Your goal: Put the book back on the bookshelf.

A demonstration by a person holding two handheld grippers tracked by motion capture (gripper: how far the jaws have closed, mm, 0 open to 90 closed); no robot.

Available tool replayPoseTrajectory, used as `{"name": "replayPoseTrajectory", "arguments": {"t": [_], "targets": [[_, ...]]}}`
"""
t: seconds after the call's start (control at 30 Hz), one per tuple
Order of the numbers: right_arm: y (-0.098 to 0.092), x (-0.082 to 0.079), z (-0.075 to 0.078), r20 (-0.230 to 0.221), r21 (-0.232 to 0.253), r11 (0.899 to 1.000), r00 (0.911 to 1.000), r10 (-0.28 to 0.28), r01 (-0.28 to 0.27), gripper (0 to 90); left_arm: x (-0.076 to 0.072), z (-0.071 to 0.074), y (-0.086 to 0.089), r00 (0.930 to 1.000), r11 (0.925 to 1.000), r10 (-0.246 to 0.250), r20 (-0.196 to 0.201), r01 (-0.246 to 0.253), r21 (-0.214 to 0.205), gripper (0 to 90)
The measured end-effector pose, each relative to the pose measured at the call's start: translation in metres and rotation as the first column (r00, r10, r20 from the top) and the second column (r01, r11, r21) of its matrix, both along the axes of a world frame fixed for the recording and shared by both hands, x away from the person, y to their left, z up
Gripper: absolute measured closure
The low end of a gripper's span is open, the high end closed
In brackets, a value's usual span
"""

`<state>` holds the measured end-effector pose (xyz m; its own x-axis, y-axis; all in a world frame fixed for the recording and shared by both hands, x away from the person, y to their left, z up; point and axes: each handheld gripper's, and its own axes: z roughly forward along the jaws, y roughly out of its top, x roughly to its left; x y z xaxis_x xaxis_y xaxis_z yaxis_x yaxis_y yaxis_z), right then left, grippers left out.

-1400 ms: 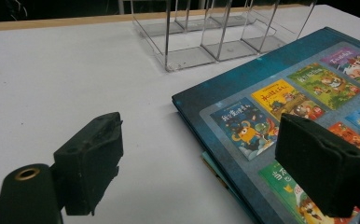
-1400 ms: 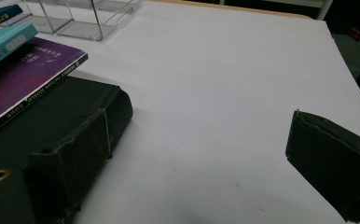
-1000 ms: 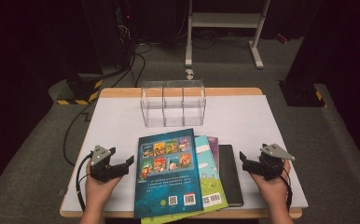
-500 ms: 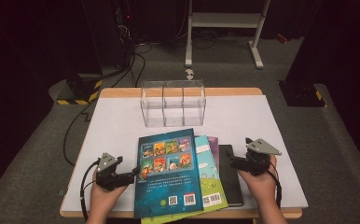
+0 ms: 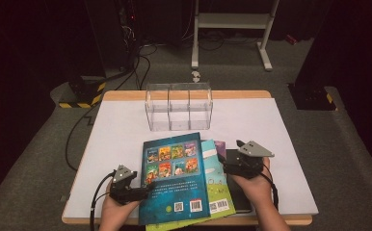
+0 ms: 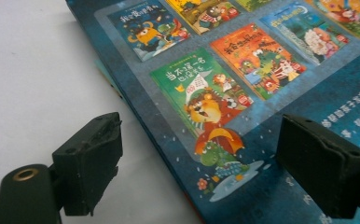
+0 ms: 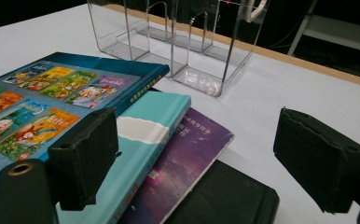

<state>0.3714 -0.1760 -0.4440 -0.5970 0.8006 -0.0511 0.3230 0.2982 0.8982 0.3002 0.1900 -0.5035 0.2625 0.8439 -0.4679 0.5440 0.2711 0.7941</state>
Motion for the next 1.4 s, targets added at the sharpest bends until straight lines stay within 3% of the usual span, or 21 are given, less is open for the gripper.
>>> {"name": "replayPoseTrajectory", "arguments": {"t": [0.13,0.37,0.77,0.87,0.93,1.0,1.03,1.2,1.27,1.4], "targets": [[0.008,-0.001,0.0,0.007,-0.009,1.0,0.9998,0.019,-0.019,14.2,-0.001,-0.001,0.0,0.9998,0.9994,-0.007,-0.016,0.006,-0.034,14.7],[0.02,-0.002,-0.001,-0.027,-0.003,0.999,0.9984,0.05,-0.05,13.1,-0.003,-0.001,-0.005,0.9992,0.9978,-0.032,-0.024,0.031,-0.058,14.9],[0.026,-0.006,-0.004,-0.052,0.001,0.996,0.9951,0.084,-0.084,10.4,-0.001,0.001,-0.008,0.9992,0.9991,-0.04,-0.004,0.04,-0.018,15.0],[0.024,-0.008,-0.006,-0.037,0.011,0.996,0.9954,0.088,-0.088,14.1,0.001,0.002,-0.009,0.9992,0.9991,-0.04,0.006,0.04,-0.014,15.7],[0.021,-0.008,-0.008,-0.055,0.008,0.996,0.9948,0.085,-0.085,13.1,0.002,0.003,-0.009,0.9992,0.9992,-0.039,0.011,0.039,-0.004,16.8],[0.02,-0.008,-0.009,-0.06,0.014,0.997,0.9948,0.082,-0.082,13.1,0.003,0.004,-0.01,0.998,0.998,-0.06,0.023,0.06,-0.02,17.9],[0.017,-0.008,-0.01,-0.066,0.02,0.997,0.9945,0.082,-0.081,13.3,0.003,0.006,-0.012,0.9959,0.9953,-0.087,0.025,0.088,-0.042,23.2],[0.014,-0.008,-0.007,-0.079,0.032,0.996,0.9936,0.081,-0.079,13.5,0.005,0.005,-0.011,0.9969,0.9974,-0.072,0.032,0.072,0.002,24.6],[0.012,-0.01,-0.005,-0.068,0.036,0.997,0.9948,0.076,-0.073,14.1,0.007,0.004,-0.007,0.9989,0.999,-0.041,0.021,0.042,-0.016,22.8],[0.01,-0.016,-0.004,-0.053,0.023,0.997,0.9961,0.07,-0.069,13.6,0.011,0.005,-0.004,0.9994,0.9989,-0.036,-0.001,0.036,-0.03,21.9]]}}
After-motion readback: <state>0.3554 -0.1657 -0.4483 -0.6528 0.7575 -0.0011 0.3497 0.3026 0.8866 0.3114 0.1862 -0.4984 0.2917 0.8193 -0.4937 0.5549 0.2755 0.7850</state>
